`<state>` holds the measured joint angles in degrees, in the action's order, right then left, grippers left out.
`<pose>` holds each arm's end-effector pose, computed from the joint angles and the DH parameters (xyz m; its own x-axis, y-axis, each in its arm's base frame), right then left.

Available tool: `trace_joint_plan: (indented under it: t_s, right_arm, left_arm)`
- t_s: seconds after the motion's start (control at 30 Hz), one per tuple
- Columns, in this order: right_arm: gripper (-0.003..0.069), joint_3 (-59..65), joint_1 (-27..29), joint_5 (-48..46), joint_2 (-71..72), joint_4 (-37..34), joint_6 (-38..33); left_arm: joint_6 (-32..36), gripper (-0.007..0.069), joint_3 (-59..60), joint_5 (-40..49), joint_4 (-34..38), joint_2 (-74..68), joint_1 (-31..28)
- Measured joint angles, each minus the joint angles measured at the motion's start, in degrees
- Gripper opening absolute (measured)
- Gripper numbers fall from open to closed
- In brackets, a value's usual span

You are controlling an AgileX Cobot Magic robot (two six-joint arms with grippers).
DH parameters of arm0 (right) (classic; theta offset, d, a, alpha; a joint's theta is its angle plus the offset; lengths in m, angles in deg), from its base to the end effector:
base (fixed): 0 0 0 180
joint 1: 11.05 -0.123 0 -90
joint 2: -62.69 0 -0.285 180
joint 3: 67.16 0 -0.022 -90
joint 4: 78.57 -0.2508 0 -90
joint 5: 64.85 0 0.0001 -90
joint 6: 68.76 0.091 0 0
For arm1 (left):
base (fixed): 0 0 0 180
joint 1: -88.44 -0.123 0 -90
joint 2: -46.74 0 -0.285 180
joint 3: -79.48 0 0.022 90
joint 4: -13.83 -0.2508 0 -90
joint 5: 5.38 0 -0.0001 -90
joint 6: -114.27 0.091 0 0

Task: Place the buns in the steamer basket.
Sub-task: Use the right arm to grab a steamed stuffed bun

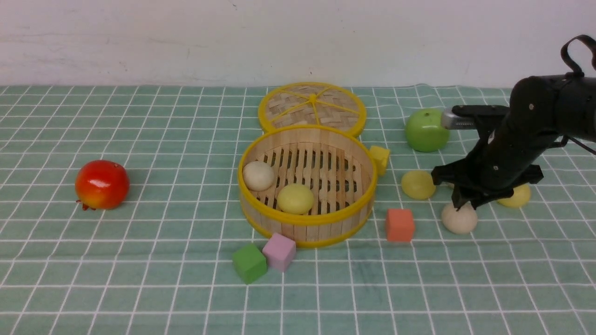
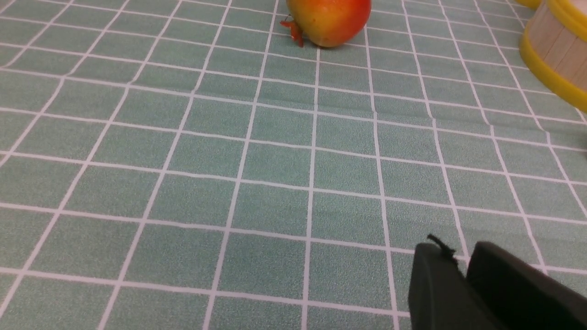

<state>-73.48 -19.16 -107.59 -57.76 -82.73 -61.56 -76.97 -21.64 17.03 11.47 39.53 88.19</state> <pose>0.4132 0.0634 0.2027 -0.9239 0.0480 -0.3797 0.0045 0.9934 0.1147 0.0522 0.0017 0.1689 -0.3100 -0.1588 -0.9374 -0.0689 0.9871 -0.1444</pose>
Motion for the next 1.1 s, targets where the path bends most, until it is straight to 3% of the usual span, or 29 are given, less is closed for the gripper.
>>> trace_joint_plan:
  t_s: [1.1]
  right_arm:
    - [0.024,-0.1,0.0,0.0,0.0,0.6,0.0]
  left_arm:
    - [0.0,0.0123,0.0,0.0,0.0,0.0,0.0]
